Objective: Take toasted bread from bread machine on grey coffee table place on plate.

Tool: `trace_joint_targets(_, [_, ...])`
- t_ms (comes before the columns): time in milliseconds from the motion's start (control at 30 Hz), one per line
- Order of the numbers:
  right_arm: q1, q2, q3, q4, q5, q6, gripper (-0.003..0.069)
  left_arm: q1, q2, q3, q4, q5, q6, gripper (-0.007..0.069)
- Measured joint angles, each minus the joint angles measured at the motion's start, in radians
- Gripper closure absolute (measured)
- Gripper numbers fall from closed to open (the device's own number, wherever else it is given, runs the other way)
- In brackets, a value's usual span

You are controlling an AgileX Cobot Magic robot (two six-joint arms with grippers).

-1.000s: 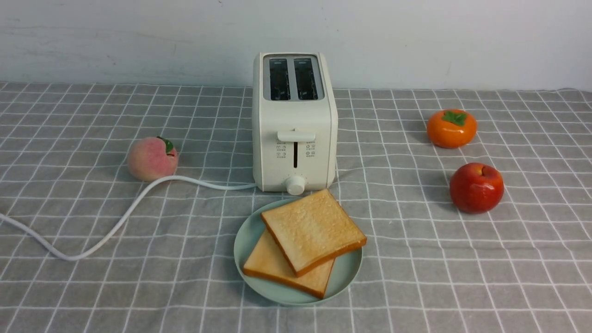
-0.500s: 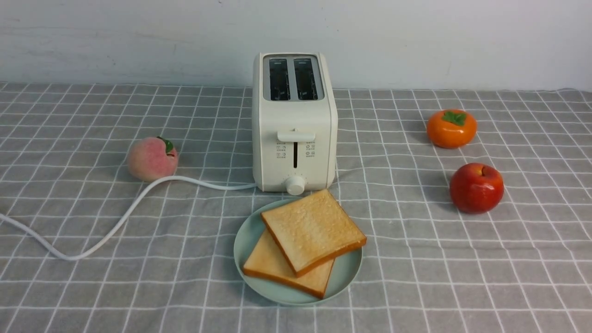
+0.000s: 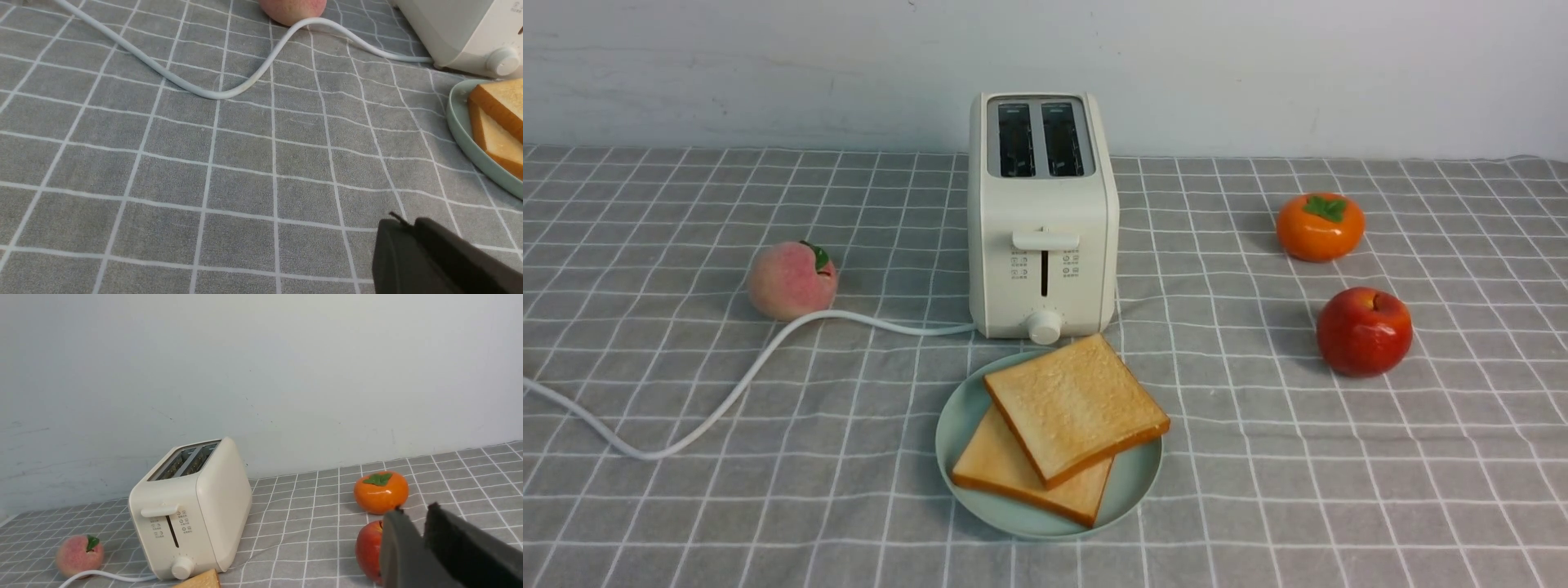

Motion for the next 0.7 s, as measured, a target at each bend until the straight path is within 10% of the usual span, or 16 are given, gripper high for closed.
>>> trace_joint_targets(400, [-0.005, -0.007, 0.023, -0.029, 0.009, 0.000, 0.0552, 0.000, 0.000, 0.000, 0.000, 0.000, 0.000, 0.0576])
trace_joint_targets(700, [-0.185, -0.041, 0.321, -0.024, 0.074, 0.000, 0.0542, 0.000, 0.000, 0.000, 0.001, 0.003, 0.000, 0.0568])
